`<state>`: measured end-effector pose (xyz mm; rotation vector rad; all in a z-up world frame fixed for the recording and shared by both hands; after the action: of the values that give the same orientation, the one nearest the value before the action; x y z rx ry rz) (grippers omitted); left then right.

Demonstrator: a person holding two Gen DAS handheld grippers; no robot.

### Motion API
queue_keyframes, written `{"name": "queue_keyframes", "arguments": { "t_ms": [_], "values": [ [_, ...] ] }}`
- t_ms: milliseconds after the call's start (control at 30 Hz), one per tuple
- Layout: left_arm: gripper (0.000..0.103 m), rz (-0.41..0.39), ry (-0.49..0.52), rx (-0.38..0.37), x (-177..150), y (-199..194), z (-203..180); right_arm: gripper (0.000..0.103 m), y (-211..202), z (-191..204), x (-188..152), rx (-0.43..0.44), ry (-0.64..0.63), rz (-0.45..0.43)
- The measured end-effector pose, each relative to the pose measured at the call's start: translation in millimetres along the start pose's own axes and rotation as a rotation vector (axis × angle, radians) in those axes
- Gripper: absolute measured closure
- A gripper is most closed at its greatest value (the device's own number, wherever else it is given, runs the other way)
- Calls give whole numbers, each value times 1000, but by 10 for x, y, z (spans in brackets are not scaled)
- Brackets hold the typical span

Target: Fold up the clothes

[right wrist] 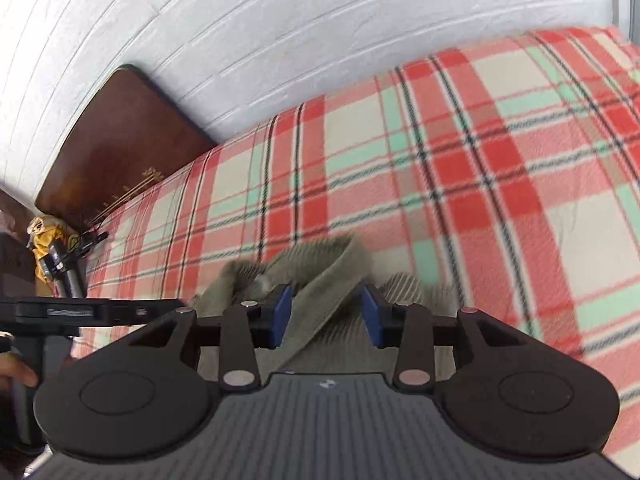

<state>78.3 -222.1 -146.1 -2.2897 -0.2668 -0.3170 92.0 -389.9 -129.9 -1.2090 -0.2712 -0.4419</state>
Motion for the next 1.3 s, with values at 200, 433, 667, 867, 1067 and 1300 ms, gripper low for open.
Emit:
{"name": "queue_keyframes", "arguments": {
  "t_ms": [200,433,667,867,1067,1300],
  "values": [
    [42,-53,-69,-47,-73,61,4,59,40,99,-235,71,69,57],
    [86,-107,-81,-123,-118,92,-80,101,46,164,-258,132,83,50],
    [99,-124,-132,-93,-440,111,51,101,151,-37,-408,78,75,93],
    [99,-147,-175,-103,-592,101,96,101,147,-61,-511,75,59,102],
    [100,-95,-141,-57,-640,282,129,100,319,-137,-555,9,49,125],
    [98,-93,-136,-45,-661,313,164,84,165,-104,-448,-11,-26,97]
  ]
}}
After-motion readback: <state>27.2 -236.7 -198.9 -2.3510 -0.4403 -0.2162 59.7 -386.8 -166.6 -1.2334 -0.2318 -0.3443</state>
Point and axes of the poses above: each gripper's, at about its wrist camera, not at the fingertips, and y roughly the way its jaws point, z to its left, x to its top, the point moved 8 cm from there along y, roughly the way its jaws point, and after that the axes turned 13 degrees about -x, right-handed, at the moved point
